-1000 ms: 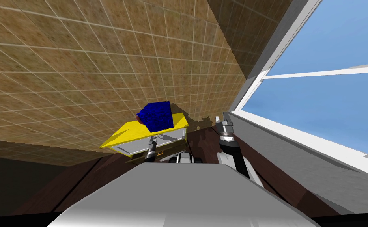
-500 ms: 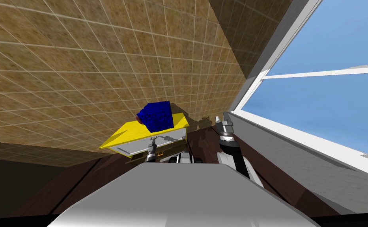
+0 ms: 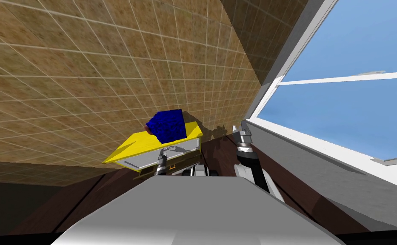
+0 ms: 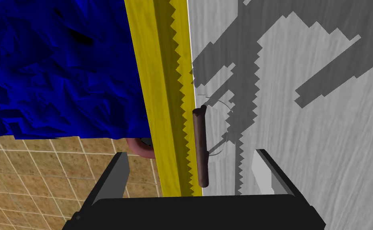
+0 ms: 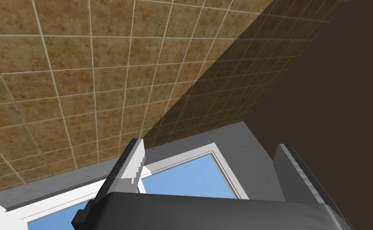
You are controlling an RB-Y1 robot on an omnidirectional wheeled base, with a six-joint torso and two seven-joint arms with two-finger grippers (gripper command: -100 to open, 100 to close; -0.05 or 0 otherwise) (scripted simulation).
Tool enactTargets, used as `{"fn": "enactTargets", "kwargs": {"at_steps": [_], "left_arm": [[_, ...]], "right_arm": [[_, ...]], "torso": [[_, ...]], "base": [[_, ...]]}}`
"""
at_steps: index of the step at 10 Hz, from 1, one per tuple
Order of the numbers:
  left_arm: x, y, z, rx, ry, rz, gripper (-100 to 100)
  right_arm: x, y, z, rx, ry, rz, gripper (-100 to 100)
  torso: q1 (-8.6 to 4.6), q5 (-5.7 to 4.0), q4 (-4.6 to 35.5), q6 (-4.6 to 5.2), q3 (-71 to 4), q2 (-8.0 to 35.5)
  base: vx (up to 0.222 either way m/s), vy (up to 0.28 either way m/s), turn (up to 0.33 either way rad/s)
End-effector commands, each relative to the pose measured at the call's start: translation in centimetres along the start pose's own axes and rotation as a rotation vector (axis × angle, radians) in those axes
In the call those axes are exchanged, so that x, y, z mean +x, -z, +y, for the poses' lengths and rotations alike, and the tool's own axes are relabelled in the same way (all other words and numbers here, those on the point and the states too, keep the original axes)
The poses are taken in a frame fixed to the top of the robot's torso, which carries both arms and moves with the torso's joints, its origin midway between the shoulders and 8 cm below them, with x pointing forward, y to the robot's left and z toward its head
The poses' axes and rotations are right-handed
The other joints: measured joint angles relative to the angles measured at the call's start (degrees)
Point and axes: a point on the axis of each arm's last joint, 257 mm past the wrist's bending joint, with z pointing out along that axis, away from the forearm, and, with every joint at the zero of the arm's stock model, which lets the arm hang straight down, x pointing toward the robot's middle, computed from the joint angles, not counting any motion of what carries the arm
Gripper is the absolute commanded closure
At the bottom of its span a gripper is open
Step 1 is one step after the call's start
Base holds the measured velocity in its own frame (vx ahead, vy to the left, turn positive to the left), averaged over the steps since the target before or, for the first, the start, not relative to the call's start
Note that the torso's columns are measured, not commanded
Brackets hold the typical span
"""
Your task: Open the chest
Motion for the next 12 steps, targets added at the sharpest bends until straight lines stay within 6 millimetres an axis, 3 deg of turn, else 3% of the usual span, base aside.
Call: {"fn": "enactTargets", "kwargs": {"at_steps": [1,2,3,4,5,6,7,8,9,10,11,12], "left_arm": [[-5.1,0.5,0.8,-0.019,-0.027,-0.098,-100],[-5.1,0.6,0.9,-0.022,-0.027,-0.098,-100],[-8.5,1.1,1.1,-0.033,-0.045,-0.166,-100],[-8.5,1.1,1.1,-0.033,-0.045,-0.166,-100],[-11.9,1.7,1.3,-0.041,-0.062,-0.235,-100],[-11.9,1.7,1.3,-0.041,-0.062,-0.235,-100],[-15.2,2.5,1.3,-0.048,-0.078,-0.305,-100],[-15.2,2.5,1.3,-0.048,-0.078,-0.305,-100],[-18.4,3.5,1.1,-0.053,-0.093,-0.377,-100],[-18.4,3.5,1.1,-0.053,-0.093,-0.377,-100],[-21.5,4.5,0.9,-0.056,-0.108,-0.449,-100],[-21.5,4.5,0.9,-0.056,-0.108,-0.449,-100]], "right_arm": [[0.0,0.0,0.0,0.0,0.0,0.0,0],[0.0,0.0,0.0,0.0,0.0,0.0,0],[0.0,0.0,0.0,0.0,0.0,0.0,0],[0.0,0.0,0.0,0.0,0.0,0.0,0],[0.0,0.0,0.0,0.0,0.0,0.0,0],[0.0,0.0,0.0,0.0,0.0,0.0,0],[0.0,0.0,0.0,0.0,0.0,0.0,0],[0.0,0.0,0.0,0.0,0.0,0.0,0],[0.0,0.0,0.0,0.0,0.0,0.0,0],[0.0,0.0,0.0,0.0,0.0,0.0,0],[0.0,0.0,0.0,0.0,0.0,0.0,0],[0.0,0.0,0.0,0.0,0.0,0.0,0]], "torso": [[0.01,0.0,0.01,-0.06,0.01,-0.01],[0.04,0.01,0.0,-0.05,-0.01,-0.03],[0.05,0.01,-0.03,-0.08,-0.07,-0.14],[0.02,0.0,-0.04,-0.06,-0.09,-0.16],[0.05,0.01,-0.06,-0.06,-0.13,-0.25],[0.04,0.01,-0.05,-0.06,-0.09,-0.15],[0.08,0.02,-0.04,-0.09,-0.1,-0.19],[0.06,0.01,-0.05,-0.07,-0.11,-0.19],[0.07,0.02,-0.05,-0.05,-0.13,-0.23],[0.06,0.02,-0.04,-0.05,-0.09,-0.16],[0.07,0.02,-0.04,-0.08,-0.09,-0.18],[0.02,0.01,-0.04,-0.05,-0.08,-0.15]], "base": [[-0.097,0.006,-0.4],[-0.093,0.001,-0.297],[-0.098,-0.012,-0.389],[-0.086,-0.012,-0.362],[-0.108,-0.019,-0.431],[-0.093,-0.014,-0.307],[-0.088,-0.025,-0.306],[-0.075,-0.017,-0.339],[-0.091,-0.017,-0.432],[-0.084,-0.017,-0.348],[-0.091,-0.032,-0.44],[-0.076,-0.028,-0.318]]}}
